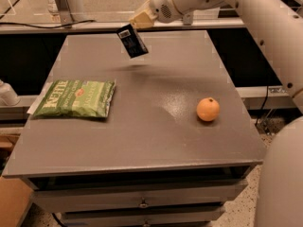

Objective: Move rxbar blueberry near green jalapeno chip bag

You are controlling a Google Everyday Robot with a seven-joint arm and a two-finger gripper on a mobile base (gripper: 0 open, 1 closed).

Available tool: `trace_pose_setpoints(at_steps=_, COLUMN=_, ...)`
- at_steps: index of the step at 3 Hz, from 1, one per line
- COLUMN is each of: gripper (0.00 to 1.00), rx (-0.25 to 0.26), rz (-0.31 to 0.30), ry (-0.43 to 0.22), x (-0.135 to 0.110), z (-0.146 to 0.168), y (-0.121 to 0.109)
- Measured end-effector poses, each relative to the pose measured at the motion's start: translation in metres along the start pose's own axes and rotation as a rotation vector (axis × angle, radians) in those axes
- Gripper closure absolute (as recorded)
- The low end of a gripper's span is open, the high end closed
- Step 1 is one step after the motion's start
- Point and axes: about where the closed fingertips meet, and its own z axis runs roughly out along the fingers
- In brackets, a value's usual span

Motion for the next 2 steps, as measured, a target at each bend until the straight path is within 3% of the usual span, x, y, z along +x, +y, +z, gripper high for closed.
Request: trace_pose_setpoints(at_steps=2, gripper=1.00, rx=-0.055, rz=0.050, ry=-0.056, x=-0.004, z=-0.037, y=0.036)
